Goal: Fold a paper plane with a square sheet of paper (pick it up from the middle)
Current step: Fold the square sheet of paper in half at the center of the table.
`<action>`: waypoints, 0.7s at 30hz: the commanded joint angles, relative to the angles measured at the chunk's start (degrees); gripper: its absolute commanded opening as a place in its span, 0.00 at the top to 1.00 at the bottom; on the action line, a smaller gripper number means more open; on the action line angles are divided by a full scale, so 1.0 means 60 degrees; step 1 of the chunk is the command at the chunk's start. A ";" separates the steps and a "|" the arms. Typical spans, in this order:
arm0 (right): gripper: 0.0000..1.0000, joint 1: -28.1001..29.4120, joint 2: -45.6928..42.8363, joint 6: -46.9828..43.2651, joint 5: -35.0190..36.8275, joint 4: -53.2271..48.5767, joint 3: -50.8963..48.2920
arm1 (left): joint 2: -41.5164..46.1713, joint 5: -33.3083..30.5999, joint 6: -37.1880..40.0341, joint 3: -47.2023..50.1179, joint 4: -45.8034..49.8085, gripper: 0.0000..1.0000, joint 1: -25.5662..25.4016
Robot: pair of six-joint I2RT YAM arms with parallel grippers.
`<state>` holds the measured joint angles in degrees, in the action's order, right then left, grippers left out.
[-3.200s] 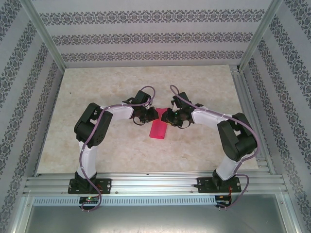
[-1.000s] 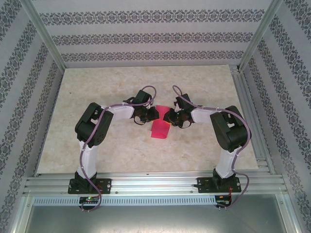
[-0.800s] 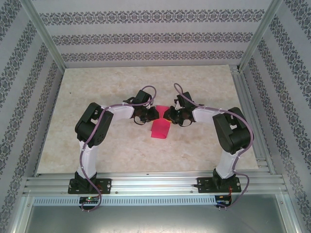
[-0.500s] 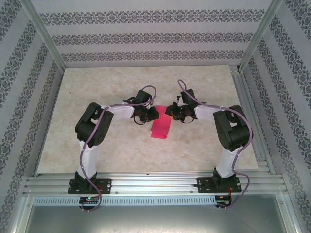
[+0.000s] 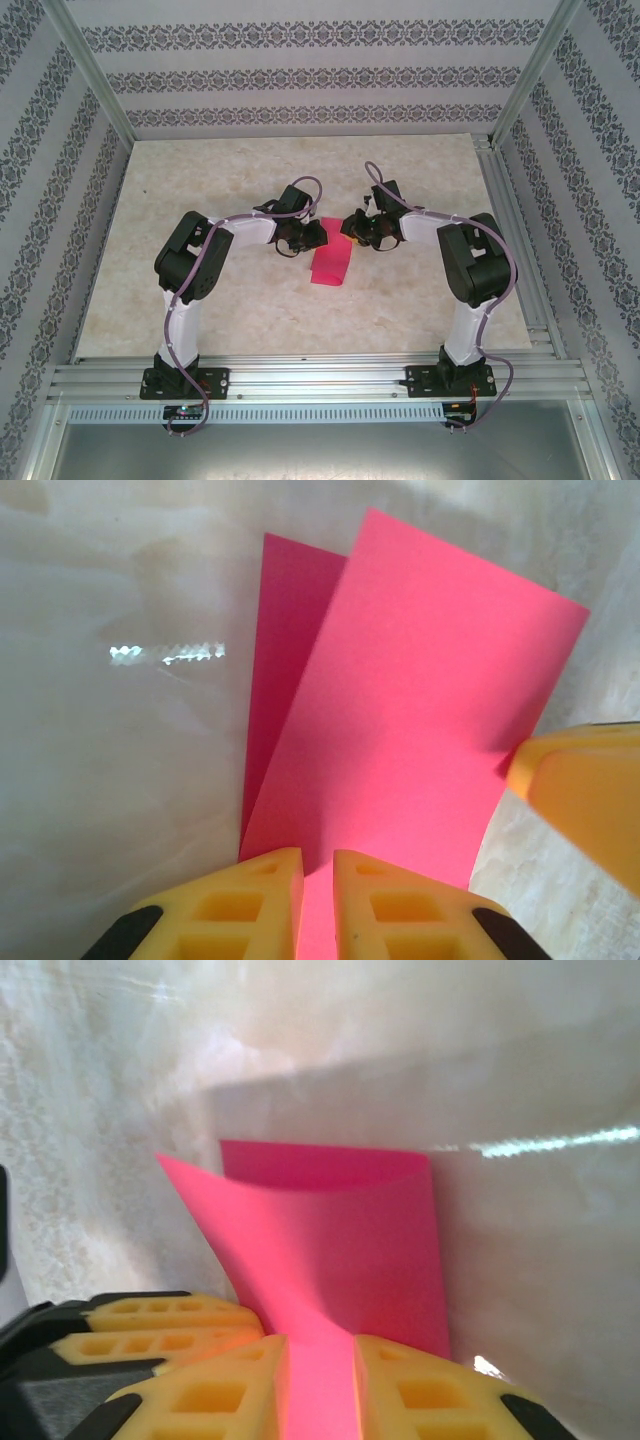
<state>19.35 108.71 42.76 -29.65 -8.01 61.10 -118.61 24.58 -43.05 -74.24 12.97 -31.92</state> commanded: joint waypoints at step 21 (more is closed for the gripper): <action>0.75 -0.0161 0.0141 -0.0302 -0.0039 0.0118 0.0648 | -0.0417 -0.0097 0.0275 -0.0115 0.0698 0.81 -0.0151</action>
<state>18.96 109.86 41.95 -29.91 -6.98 62.22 -118.80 24.64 -42.46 -74.61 13.37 -31.97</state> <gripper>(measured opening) 0.247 0.188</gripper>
